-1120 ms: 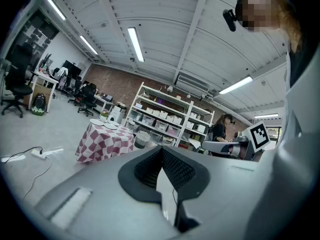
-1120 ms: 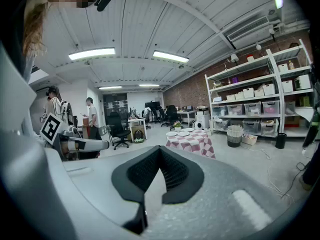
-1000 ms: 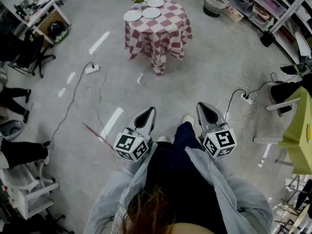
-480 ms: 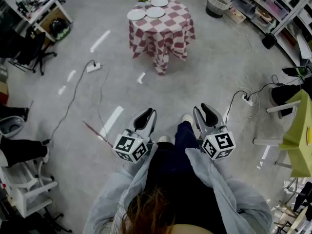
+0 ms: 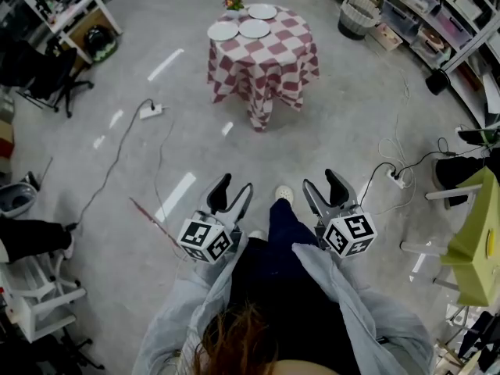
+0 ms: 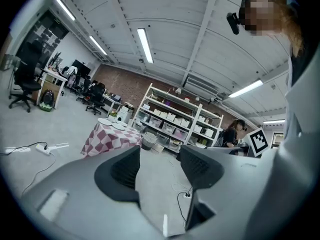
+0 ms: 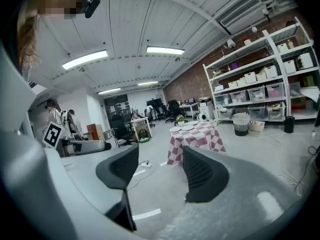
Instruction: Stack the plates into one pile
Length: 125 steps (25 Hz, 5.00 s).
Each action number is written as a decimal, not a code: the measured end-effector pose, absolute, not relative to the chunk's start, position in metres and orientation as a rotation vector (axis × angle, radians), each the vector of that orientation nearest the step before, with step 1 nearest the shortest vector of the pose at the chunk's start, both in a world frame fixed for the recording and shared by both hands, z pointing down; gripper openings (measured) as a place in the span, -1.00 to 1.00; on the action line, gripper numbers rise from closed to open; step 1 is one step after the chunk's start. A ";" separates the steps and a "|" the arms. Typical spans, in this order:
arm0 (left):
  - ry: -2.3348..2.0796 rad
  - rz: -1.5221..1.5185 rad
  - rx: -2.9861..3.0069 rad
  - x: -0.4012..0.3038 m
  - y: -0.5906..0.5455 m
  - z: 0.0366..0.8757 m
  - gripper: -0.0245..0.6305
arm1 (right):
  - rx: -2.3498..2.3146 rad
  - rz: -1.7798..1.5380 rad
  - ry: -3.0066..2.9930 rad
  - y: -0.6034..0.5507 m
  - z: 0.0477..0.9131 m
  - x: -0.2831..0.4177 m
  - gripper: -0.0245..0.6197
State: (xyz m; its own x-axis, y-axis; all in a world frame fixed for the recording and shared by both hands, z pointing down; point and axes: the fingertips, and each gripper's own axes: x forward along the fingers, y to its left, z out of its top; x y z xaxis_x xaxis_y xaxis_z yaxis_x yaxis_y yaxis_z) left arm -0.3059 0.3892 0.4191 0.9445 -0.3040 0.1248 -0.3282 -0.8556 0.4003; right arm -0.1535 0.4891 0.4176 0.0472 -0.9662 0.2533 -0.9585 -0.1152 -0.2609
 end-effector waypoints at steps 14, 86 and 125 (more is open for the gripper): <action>-0.522 0.016 2.673 -0.190 0.291 0.404 -0.07 | -2.217 -0.537 2.154 0.388 0.407 -0.025 -0.02; -0.525 0.112 2.518 0.012 -0.065 0.457 -0.06 | -1.990 -0.914 2.000 0.014 0.430 0.185 -0.03; -0.852 0.139 2.208 0.150 -0.209 0.508 -0.08 | -1.320 -1.717 1.559 -0.231 0.586 0.345 -0.10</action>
State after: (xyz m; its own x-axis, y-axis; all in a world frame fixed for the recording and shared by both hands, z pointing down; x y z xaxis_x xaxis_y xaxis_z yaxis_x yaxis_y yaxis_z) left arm 0.1503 -0.2089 0.5082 0.7725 -0.5335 0.3444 -0.6155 -0.4956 0.6129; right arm 0.3449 -0.2313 0.5865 -0.4280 -0.8394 0.3352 -0.2531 -0.2447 -0.9360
